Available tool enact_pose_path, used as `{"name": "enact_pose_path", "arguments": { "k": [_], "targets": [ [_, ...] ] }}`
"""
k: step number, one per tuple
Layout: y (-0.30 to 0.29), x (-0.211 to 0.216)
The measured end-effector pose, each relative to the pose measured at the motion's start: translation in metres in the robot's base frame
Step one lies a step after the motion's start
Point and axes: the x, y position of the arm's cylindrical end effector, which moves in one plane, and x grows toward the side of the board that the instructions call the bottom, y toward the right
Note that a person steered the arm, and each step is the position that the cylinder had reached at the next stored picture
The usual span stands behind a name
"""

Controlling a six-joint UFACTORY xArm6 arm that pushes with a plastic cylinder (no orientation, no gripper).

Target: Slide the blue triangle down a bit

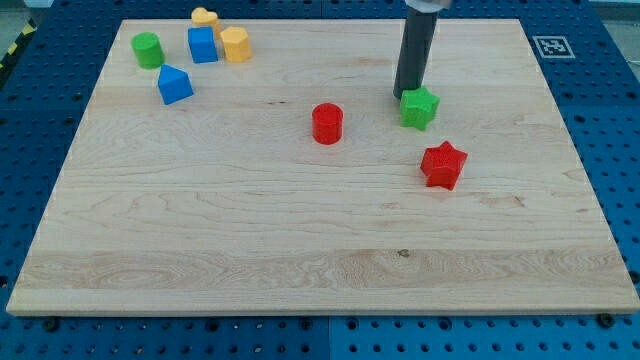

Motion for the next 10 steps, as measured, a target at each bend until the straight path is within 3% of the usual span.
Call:
{"name": "enact_pose_path", "arguments": {
  "k": [1, 2, 6, 8, 10],
  "targets": [
    [0.002, 0.004],
    [-0.017, -0.018],
    [-0.239, -0.067],
    [-0.322, -0.054],
    [-0.316, -0.021]
  ]
}}
